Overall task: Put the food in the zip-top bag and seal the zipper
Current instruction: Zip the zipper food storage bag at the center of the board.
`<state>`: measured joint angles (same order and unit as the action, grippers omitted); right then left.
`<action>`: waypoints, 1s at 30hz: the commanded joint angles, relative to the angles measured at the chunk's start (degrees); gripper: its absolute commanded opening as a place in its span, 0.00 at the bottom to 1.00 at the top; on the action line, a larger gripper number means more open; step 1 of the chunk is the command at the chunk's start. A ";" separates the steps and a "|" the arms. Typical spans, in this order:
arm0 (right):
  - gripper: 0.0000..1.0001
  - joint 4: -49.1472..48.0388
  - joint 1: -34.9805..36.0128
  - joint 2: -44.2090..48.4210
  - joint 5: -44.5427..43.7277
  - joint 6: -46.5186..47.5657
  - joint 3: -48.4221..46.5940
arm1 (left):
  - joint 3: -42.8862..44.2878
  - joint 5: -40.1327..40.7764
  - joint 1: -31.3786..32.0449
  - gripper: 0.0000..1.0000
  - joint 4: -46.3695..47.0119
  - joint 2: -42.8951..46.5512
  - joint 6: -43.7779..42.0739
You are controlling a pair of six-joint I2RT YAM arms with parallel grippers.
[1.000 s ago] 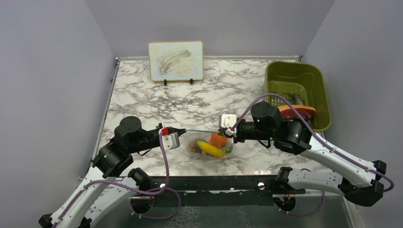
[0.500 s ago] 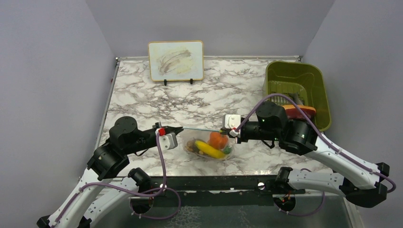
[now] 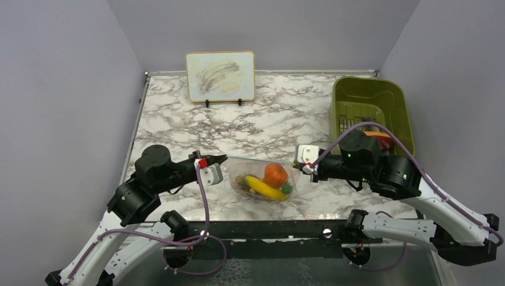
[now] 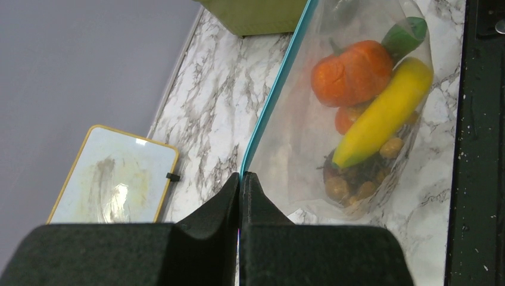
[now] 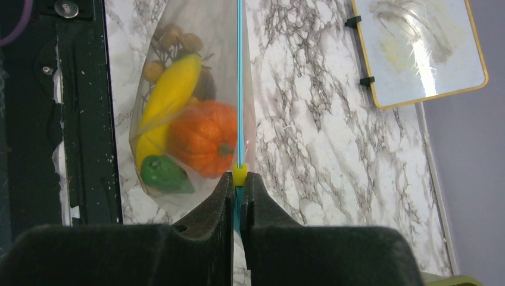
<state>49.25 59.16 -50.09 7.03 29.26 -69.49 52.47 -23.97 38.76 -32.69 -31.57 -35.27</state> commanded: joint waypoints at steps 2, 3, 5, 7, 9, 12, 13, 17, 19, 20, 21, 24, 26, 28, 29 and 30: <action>0.01 11.12 -0.49 3.21 -7.05 0.18 -3.01 | 2.86 8.62 -0.59 0.00 -2.12 1.39 -2.13; 0.01 12.00 -0.47 3.50 -7.63 -0.03 -3.41 | 2.76 8.79 -0.62 0.00 -2.14 1.32 -2.21; 0.01 13.94 -0.50 4.08 -8.65 -0.50 -4.35 | 2.85 9.08 -0.61 0.00 -2.14 1.02 -2.35; 0.01 14.81 -0.48 4.98 -9.46 -0.76 -5.05 | 3.25 8.91 -0.62 0.00 -2.26 0.75 -2.12; 0.01 15.06 -0.49 5.91 -10.05 -0.65 -5.35 | 3.48 8.55 -0.62 0.00 -2.13 0.79 -1.93; 0.01 15.84 -0.51 6.49 -10.67 -0.48 -5.52 | 3.45 8.46 -0.61 0.00 -2.19 0.84 -1.74; 0.01 16.20 -0.51 6.43 -10.90 -0.51 -5.67 | 3.26 8.49 -0.61 0.00 -2.15 0.89 -1.78; 0.01 18.21 -0.50 5.65 -12.58 -0.99 -6.68 | 2.91 8.65 -0.62 0.00 -2.16 1.04 -2.01; 0.01 18.02 -0.45 5.57 -11.81 -1.15 -7.07 | 2.97 8.23 -0.57 0.00 -2.17 0.99 -1.96; 0.01 17.26 -0.47 5.70 -10.80 -1.18 -7.14 | 3.01 7.89 -0.59 0.00 -2.12 0.93 -1.87; 0.01 16.11 -0.50 5.89 -9.45 -1.19 -7.06 | 2.96 7.65 -0.62 0.00 -2.04 0.90 -1.79; 0.01 10.74 -0.51 6.50 -4.65 -1.82 -5.38 | 2.34 7.94 -0.57 0.00 -1.01 1.44 -0.51; 0.01 6.04 -0.46 6.53 0.73 -2.57 -3.12 | 1.29 9.90 -0.57 0.00 1.44 2.68 1.03; 0.01 1.48 -0.45 5.87 6.37 -3.90 -0.23 | -0.32 12.52 -0.62 0.00 3.50 4.59 1.82; 0.01 -0.07 -0.47 5.24 8.89 -4.58 0.80 | -1.05 14.03 -0.57 0.00 4.09 5.74 1.73; 0.01 -1.39 -0.49 4.49 11.30 -5.07 1.77 | -1.94 15.43 -0.57 0.00 4.57 6.87 1.50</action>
<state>53.54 59.13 -44.93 8.40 26.98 -70.87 52.97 -18.68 39.00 -31.46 -28.95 -34.57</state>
